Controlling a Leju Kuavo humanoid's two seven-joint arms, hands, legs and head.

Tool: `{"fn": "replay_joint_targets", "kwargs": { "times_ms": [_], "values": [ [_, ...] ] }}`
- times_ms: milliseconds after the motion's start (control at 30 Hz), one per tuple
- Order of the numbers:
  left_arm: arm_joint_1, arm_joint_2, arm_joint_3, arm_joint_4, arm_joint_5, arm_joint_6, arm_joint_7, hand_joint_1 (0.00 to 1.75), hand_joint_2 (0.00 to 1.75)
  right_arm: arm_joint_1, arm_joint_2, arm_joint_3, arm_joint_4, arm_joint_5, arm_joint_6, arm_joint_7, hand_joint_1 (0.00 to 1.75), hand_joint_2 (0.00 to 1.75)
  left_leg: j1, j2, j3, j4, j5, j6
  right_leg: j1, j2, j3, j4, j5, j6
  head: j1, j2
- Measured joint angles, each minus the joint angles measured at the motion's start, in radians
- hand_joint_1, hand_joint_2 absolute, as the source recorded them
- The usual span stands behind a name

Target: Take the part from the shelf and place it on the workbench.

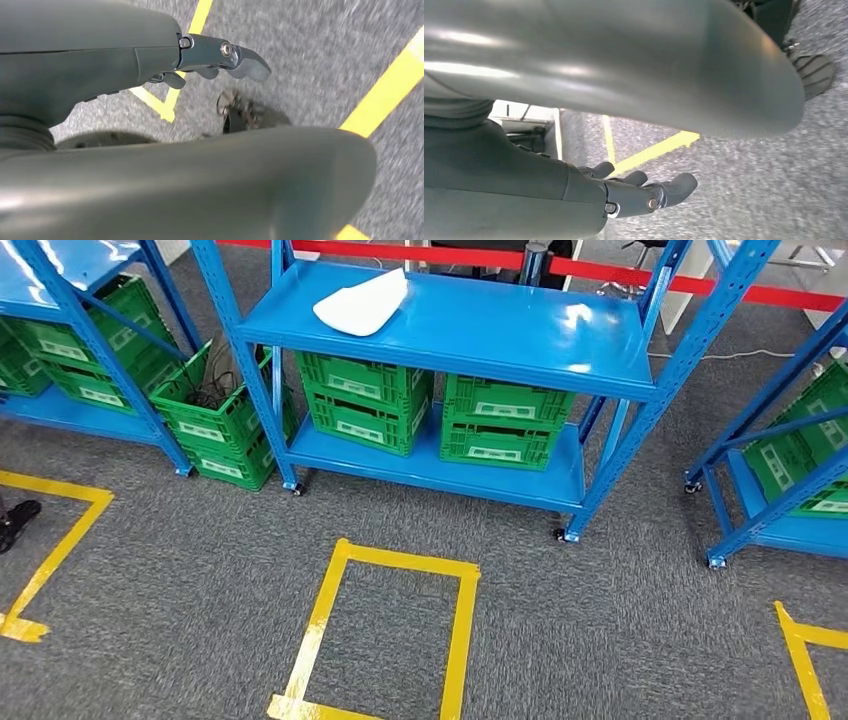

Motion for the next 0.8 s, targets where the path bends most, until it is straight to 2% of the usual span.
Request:
{"fn": "replay_joint_targets", "kwargs": {
  "times_ms": [33, 67, 133, 167, 200, 233, 300, 333, 367, 400, 433, 467, 533, 567, 633, 667, 700, 733, 800],
  "values": [
    [-0.001, 0.000, 0.000, 0.000, 0.000, 0.000, -0.001, 0.00, 0.00, 0.000, 0.000, 0.000, 0.000, 0.000, 0.000, 0.000, 0.00, 0.00, 0.000, 0.003, 0.002, -0.002, -0.002, 0.007, -0.001, 0.000, -0.015, 0.035, -0.018, 0.003, 0.005, 0.000],
    [-0.001, 0.000, 0.000, 0.000, 0.000, 0.000, -0.002, 0.00, 0.00, 0.000, 0.000, 0.000, 0.000, 0.000, 0.000, 0.000, 0.00, 0.00, -0.001, 0.007, 0.004, -0.002, -0.004, 0.013, -0.001, -0.001, -0.044, 0.091, -0.043, 0.005, 0.013, 0.000],
    [0.000, 0.000, 0.000, 0.000, 0.000, 0.000, -0.004, 0.00, 0.00, 0.001, 0.000, 0.000, 0.000, -0.002, 0.000, -0.001, 0.00, 0.00, -0.008, 0.015, 0.008, -0.002, -0.011, 0.022, 0.001, -0.002, -0.129, 0.232, -0.093, 0.003, 0.028, 0.000],
    [0.001, 0.000, 0.000, 0.000, 0.000, -0.001, -0.005, 0.00, 0.00, 0.003, 0.000, 0.000, 0.000, -0.002, 0.000, -0.002, 0.00, 0.00, -0.012, 0.018, 0.012, -0.002, -0.015, 0.025, 0.003, -0.002, -0.164, 0.279, -0.098, 0.001, 0.033, 0.000],
    [0.001, 0.000, 0.000, 0.000, 0.000, -0.001, -0.006, 0.00, 0.00, 0.004, 0.000, 0.000, 0.000, -0.003, -0.001, -0.003, 0.00, 0.00, -0.015, 0.022, 0.017, -0.002, -0.020, 0.028, 0.006, -0.002, -0.182, 0.291, -0.084, -0.004, 0.036, 0.000],
    [0.001, 0.000, 0.000, 0.000, 0.000, -0.001, -0.007, 0.00, 0.00, 0.006, 0.000, 0.000, 0.000, -0.004, -0.001, -0.004, 0.00, 0.00, -0.019, 0.025, 0.024, -0.002, -0.025, 0.029, 0.010, -0.003, -0.180, 0.264, -0.050, -0.011, 0.038, 0.000],
    [0.000, -0.002, 0.000, 0.000, 0.000, -0.002, -0.010, 0.00, 0.00, 0.008, -0.001, 0.000, 0.000, -0.004, -0.001, -0.004, 0.00, 0.00, -0.025, 0.035, 0.038, -0.003, -0.037, 0.029, 0.025, -0.022, -0.137, 0.136, 0.032, -0.036, 0.045, 0.000],
    [0.000, -0.003, 0.000, 0.000, 0.000, -0.002, -0.011, 0.00, 0.00, 0.006, -0.002, 0.000, 0.000, -0.004, -0.001, -0.004, 0.00, 0.00, -0.028, 0.041, 0.044, -0.003, -0.043, 0.027, 0.032, -0.035, -0.116, 0.079, 0.056, -0.047, 0.047, 0.000],
    [0.000, -0.004, 0.000, 0.000, 0.000, -0.003, -0.011, 0.00, 0.00, 0.004, -0.003, 0.000, 0.000, -0.004, -0.001, -0.004, 0.00, 0.00, -0.028, 0.048, 0.046, -0.004, -0.049, 0.024, 0.039, -0.045, -0.102, 0.042, 0.065, -0.057, 0.047, 0.000],
    [0.000, -0.004, 0.000, -0.001, 0.000, -0.003, -0.012, 0.00, 0.00, 0.001, -0.004, 0.000, 0.000, -0.004, -0.001, -0.005, 0.00, 0.00, -0.027, 0.054, 0.046, -0.006, -0.054, 0.019, 0.044, -0.049, -0.097, 0.031, 0.060, -0.063, 0.046, 0.000],
    [-0.001, -0.005, 0.000, -0.001, 0.000, -0.003, -0.012, 0.00, 0.00, 0.000, -0.003, 0.000, 0.000, -0.004, -0.001, -0.005, 0.00, 0.00, -0.027, 0.061, 0.050, -0.009, -0.059, 0.014, 0.046, -0.042, -0.094, 0.025, 0.058, -0.065, 0.047, 0.000],
    [-0.002, -0.006, 0.000, -0.001, 0.000, -0.003, -0.012, 0.00, 0.00, 0.000, -0.003, 0.000, 0.000, -0.004, -0.001, -0.005, 0.00, 0.00, -0.025, 0.064, 0.054, -0.011, -0.062, 0.009, 0.042, -0.034, -0.083, 0.016, 0.061, -0.068, 0.049, 0.000],
    [-0.004, -0.006, 0.000, -0.001, 0.000, -0.003, -0.013, 0.00, 0.00, 0.002, -0.004, 0.000, 0.000, -0.004, -0.002, -0.005, 0.00, 0.00, -0.024, 0.050, 0.053, 0.015, -0.078, 0.000, 0.034, -0.025, -0.056, -0.007, 0.069, -0.074, 0.047, 0.000],
    [-0.004, -0.005, 0.000, -0.001, 0.000, -0.003, -0.013, 0.00, 0.00, 0.003, -0.004, 0.000, 0.000, -0.004, -0.003, -0.005, 0.00, 0.00, -0.022, 0.036, 0.033, 0.059, -0.099, -0.005, 0.029, -0.022, -0.043, -0.017, 0.073, -0.076, 0.043, 0.000],
    [-0.001, -0.005, 0.000, -0.001, 0.000, -0.003, -0.012, 0.00, 0.00, 0.003, -0.003, 0.000, 0.000, -0.005, -0.005, -0.006, 0.00, 0.00, -0.014, 0.016, -0.042, 0.186, -0.148, -0.014, 0.027, -0.016, -0.035, -0.021, 0.069, -0.078, 0.031, 0.000],
    [0.001, -0.005, 0.000, -0.001, 0.000, -0.003, -0.012, 0.00, 0.00, 0.004, -0.002, 0.000, 0.000, -0.006, -0.006, -0.006, 0.00, 0.00, -0.010, 0.014, -0.079, 0.237, -0.158, -0.019, 0.026, -0.011, -0.031, -0.020, 0.065, -0.077, 0.025, 0.000],
    [0.002, -0.005, 0.000, -0.001, 0.000, -0.003, -0.011, 0.00, 0.00, 0.004, -0.001, 0.000, 0.000, -0.007, -0.006, -0.006, 0.00, 0.00, -0.007, 0.013, -0.103, 0.258, -0.150, -0.022, 0.024, -0.007, -0.025, -0.020, 0.059, -0.075, 0.022, 0.000],
    [0.003, -0.004, 0.000, -0.001, 0.000, -0.003, -0.011, 0.00, 0.00, 0.005, -0.001, 0.000, 0.000, -0.008, -0.006, -0.006, 0.00, 0.00, -0.004, 0.013, -0.108, 0.238, -0.118, -0.025, 0.022, -0.003, -0.017, -0.019, 0.051, -0.071, 0.019, 0.000],
    [0.003, -0.002, 0.000, -0.001, 0.000, -0.003, -0.011, 0.00, 0.00, 0.006, 0.000, 0.000, 0.000, -0.009, -0.006, -0.006, 0.00, 0.00, 0.000, 0.013, -0.073, 0.121, -0.029, -0.031, 0.016, 0.002, 0.000, -0.017, 0.032, -0.058, 0.012, 0.000]
  ]
}}
